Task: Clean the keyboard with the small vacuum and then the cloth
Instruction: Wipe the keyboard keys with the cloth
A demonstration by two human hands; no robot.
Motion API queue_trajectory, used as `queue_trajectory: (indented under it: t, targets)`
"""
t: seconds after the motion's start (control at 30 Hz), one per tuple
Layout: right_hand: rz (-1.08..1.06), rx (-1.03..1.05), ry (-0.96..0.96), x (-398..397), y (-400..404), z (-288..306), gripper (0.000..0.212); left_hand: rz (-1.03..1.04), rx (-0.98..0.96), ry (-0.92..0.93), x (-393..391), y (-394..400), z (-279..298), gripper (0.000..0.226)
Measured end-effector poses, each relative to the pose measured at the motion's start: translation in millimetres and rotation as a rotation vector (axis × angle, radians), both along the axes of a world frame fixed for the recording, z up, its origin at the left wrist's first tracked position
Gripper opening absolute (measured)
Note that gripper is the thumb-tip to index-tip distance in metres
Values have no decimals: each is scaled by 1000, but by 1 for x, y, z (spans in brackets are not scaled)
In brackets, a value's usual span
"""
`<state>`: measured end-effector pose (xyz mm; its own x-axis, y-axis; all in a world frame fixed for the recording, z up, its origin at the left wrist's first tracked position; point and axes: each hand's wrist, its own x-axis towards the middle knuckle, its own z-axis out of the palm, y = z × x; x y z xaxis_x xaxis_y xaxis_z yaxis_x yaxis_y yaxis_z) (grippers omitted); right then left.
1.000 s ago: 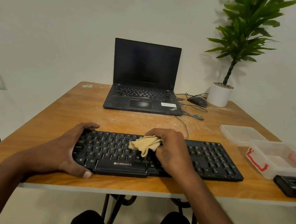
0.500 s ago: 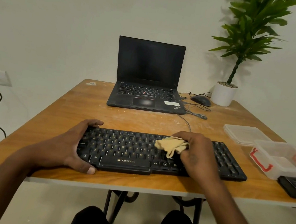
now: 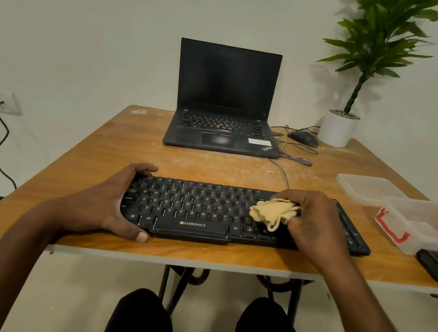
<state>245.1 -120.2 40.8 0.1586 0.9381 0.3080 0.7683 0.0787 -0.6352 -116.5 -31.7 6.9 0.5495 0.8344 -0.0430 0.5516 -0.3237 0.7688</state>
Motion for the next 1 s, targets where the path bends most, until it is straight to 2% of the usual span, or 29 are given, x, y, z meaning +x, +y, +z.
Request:
queue_trajectory:
  t: [0.13,0.23,0.4,0.53,0.7,1.0]
  targets:
    - [17,59,8,-23,-3,-5,57,-3,7,3,1,-1,2,126]
    - [104,83,40,-53,1,-8,53,-4,9,10,1,-1,2,125]
    - [241,99,-11,-73,0,-10,50,-8,9,10,1,0,1,125]
    - [100,17,-52,-36,-8,-5,47,-7,4,11,-2,3,-2,124]
    - [-98,33,-50,-1,-17,-7,61,-3,11,4,-2,5,-4,125]
    - [122,98,15,-68,-13,-17,51,1,3,-2,-1,2,-3,124]
